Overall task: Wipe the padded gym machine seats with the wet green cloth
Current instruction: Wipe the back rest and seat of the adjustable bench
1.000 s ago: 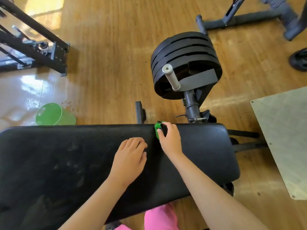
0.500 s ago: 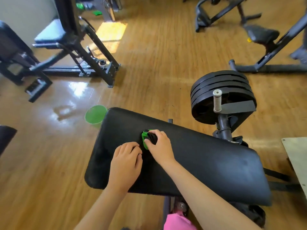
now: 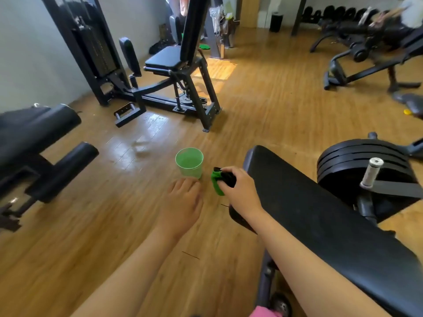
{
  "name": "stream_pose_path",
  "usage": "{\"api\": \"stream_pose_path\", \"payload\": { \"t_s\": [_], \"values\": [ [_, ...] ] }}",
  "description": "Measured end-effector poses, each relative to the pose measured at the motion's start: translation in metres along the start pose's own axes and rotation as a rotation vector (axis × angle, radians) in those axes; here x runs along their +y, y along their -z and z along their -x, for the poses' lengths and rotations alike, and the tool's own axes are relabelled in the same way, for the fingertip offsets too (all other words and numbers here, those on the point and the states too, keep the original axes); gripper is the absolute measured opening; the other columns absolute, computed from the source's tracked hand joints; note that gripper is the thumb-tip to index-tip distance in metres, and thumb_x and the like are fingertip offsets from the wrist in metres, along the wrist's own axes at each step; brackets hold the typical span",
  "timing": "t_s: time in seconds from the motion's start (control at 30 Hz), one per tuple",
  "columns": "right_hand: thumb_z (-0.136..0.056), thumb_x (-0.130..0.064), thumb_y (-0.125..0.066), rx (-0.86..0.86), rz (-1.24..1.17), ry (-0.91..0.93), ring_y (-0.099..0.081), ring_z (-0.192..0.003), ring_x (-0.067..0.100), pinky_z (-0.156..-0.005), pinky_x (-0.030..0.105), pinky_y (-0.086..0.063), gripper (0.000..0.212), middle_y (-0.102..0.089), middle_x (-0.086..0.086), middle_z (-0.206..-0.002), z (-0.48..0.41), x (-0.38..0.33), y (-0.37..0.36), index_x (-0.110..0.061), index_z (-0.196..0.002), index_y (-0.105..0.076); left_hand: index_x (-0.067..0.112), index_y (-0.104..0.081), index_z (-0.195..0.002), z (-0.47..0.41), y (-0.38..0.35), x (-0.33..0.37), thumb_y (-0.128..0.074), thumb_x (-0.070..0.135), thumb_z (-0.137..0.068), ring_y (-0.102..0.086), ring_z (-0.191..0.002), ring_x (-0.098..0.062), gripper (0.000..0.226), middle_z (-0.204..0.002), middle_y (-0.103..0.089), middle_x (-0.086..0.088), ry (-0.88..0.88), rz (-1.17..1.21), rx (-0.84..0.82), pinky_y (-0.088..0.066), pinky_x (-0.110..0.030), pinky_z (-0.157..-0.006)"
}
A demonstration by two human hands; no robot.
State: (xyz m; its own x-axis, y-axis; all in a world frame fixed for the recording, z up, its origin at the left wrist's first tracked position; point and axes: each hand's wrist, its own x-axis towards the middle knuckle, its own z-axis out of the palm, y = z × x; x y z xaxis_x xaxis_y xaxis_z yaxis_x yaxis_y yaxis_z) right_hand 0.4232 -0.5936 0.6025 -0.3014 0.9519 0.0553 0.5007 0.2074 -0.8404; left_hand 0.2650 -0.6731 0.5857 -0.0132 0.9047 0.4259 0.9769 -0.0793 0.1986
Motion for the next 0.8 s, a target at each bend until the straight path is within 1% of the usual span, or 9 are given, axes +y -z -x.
{"api": "stream_pose_path", "payload": {
  "t_s": [0.1, 0.17, 0.27, 0.37, 0.43, 0.53, 0.6, 0.73, 0.8],
  "values": [
    [-0.089, -0.020, -0.066, -0.076, 0.044, 0.078, -0.055, -0.099, 0.013, -0.084, 0.021, -0.042, 0.029, -0.058, 0.001, -0.109, -0.001, -0.029, -0.034, -0.015, -0.118, -0.063, 0.014, -0.066, -0.091, 0.017, 0.020, -0.035, -0.043, 0.023, -0.083, -0.062, -0.095, -0.025, 0.026, -0.100, -0.065, 0.000, 0.042, -0.043, -0.010, -0.036, -0.030, -0.084],
    [-0.089, -0.021, -0.067, -0.110, 0.075, 0.130, -0.056, -0.099, 0.015, -0.082, 0.022, -0.042, 0.029, -0.059, 0.002, -0.109, -0.005, -0.043, -0.054, -0.014, -0.117, -0.063, 0.016, -0.065, -0.092, 0.029, 0.033, -0.057, -0.044, 0.023, -0.082, -0.061, -0.095, -0.024, 0.025, -0.101, -0.065, 0.001, 0.077, -0.069, -0.009, -0.037, -0.031, -0.084],
    [-0.088, -0.019, -0.069, -0.179, 0.106, 0.192, -0.052, -0.096, 0.013, -0.081, 0.019, -0.037, 0.030, -0.058, 0.003, -0.109, -0.010, -0.061, -0.082, -0.012, -0.116, -0.063, 0.018, -0.066, -0.095, 0.046, 0.051, -0.083, -0.045, 0.022, -0.082, -0.061, -0.095, -0.022, 0.025, -0.101, -0.065, 0.003, 0.163, -0.103, -0.024, -0.044, -0.033, -0.083],
    [-0.087, -0.018, -0.069, -0.255, 0.133, 0.235, -0.052, -0.099, 0.014, -0.082, 0.017, -0.036, 0.030, -0.059, 0.005, -0.111, -0.015, -0.076, -0.106, -0.011, -0.116, -0.063, 0.018, -0.067, -0.096, 0.060, 0.065, -0.102, -0.043, 0.024, -0.084, -0.064, -0.092, -0.021, 0.027, -0.098, -0.067, 0.004, 0.226, -0.122, -0.060, -0.049, -0.035, -0.081],
    [-0.087, -0.016, -0.069, -0.294, 0.142, 0.257, -0.053, -0.100, 0.016, -0.085, 0.019, -0.038, 0.030, -0.059, 0.007, -0.113, -0.019, -0.088, -0.123, -0.010, -0.116, -0.063, 0.019, -0.067, -0.096, 0.070, 0.074, -0.116, -0.042, 0.024, -0.085, -0.064, -0.091, -0.020, 0.028, -0.096, -0.068, 0.006, 0.264, -0.132, -0.054, -0.050, -0.034, -0.080],
    [-0.087, -0.015, -0.068, -0.323, 0.142, 0.272, -0.053, -0.102, 0.018, -0.092, 0.026, -0.042, 0.030, -0.059, 0.007, -0.113, -0.024, -0.104, -0.142, -0.009, -0.117, -0.063, 0.018, -0.067, -0.094, 0.082, 0.084, -0.135, -0.042, 0.024, -0.085, -0.064, -0.090, -0.020, 0.027, -0.092, -0.068, 0.005, 0.309, -0.143, -0.017, -0.046, -0.032, -0.080],
    [-0.087, -0.015, -0.068, -0.343, 0.164, 0.303, -0.054, -0.104, 0.021, -0.091, 0.028, -0.043, 0.030, -0.060, 0.008, -0.112, -0.029, -0.113, -0.152, -0.009, -0.116, -0.063, 0.017, -0.067, -0.093, 0.085, 0.088, -0.147, -0.042, 0.023, -0.085, -0.064, -0.090, -0.022, 0.027, -0.091, -0.068, 0.004, 0.331, -0.155, 0.000, -0.042, -0.031, -0.082],
    [-0.088, -0.018, -0.068, -0.378, 0.188, 0.343, -0.057, -0.103, 0.025, -0.091, 0.040, -0.047, 0.031, -0.062, 0.008, -0.112, -0.040, -0.126, -0.168, -0.011, -0.117, -0.063, 0.015, -0.067, -0.094, 0.085, 0.091, -0.167, -0.044, 0.021, -0.084, -0.064, -0.091, -0.023, 0.026, -0.093, -0.068, 0.002, 0.379, -0.157, -0.004, -0.049, -0.036, -0.082],
    [-0.087, -0.018, -0.068, -0.397, 0.179, 0.361, -0.058, -0.102, 0.025, -0.090, 0.041, -0.047, 0.030, -0.062, 0.007, -0.112, -0.047, -0.128, -0.176, -0.011, -0.117, -0.063, 0.015, -0.067, -0.096, 0.080, 0.089, -0.176, -0.043, 0.022, -0.085, -0.063, -0.094, -0.023, 0.027, -0.096, -0.068, 0.002, 0.387, -0.163, -0.016, -0.049, -0.036, -0.083]
  ]
}}
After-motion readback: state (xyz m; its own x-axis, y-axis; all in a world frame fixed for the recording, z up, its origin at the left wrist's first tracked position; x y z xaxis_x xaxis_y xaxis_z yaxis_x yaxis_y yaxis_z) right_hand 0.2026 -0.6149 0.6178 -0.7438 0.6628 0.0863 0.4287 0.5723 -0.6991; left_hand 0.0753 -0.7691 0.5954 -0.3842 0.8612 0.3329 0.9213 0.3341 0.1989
